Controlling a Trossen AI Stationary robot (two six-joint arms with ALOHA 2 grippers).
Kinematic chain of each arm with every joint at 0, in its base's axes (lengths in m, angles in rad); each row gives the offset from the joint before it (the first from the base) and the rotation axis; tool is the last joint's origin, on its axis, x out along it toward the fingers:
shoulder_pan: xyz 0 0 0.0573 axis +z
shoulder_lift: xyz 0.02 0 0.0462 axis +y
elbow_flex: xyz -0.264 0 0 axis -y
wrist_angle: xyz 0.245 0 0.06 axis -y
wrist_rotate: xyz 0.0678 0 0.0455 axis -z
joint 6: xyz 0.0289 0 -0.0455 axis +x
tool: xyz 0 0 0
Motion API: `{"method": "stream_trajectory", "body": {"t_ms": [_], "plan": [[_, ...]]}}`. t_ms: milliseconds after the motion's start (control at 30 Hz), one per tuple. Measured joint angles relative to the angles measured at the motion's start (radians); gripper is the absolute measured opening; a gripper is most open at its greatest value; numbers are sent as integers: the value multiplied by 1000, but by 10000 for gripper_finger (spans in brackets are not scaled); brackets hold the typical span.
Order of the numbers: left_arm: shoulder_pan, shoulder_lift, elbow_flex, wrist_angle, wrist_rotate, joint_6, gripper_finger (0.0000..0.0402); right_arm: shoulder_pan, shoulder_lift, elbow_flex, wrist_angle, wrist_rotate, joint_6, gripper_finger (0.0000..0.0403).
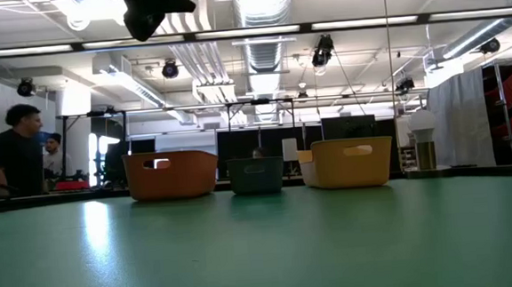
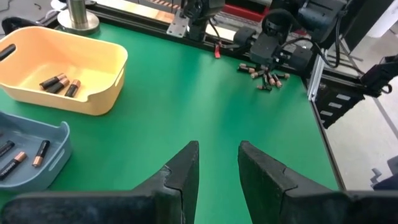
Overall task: Sort batteries
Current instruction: Put the large black battery into the yellow bin
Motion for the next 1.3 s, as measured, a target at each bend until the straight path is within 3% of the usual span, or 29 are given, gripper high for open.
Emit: {"method": "stream_trajectory", "body": {"t_ms": [500,733,900,1133,1300], "plan": [[-12,0,0,-6,-2,4,91,60,-14,-61,56,6,392,96],[-12,0,0,-6,-2,4,91,60,-14,-117,169,31,469,101],[-13,0,0,-6,-2,4,91,58,-18,-147,174,26,530,83],[-13,0,0,-6,-3,4,91,39,-17,-163,171,57,523,52],[-12,0,0,-5,-18,5,91,9,-16,-155,157,61,505,50]]}}
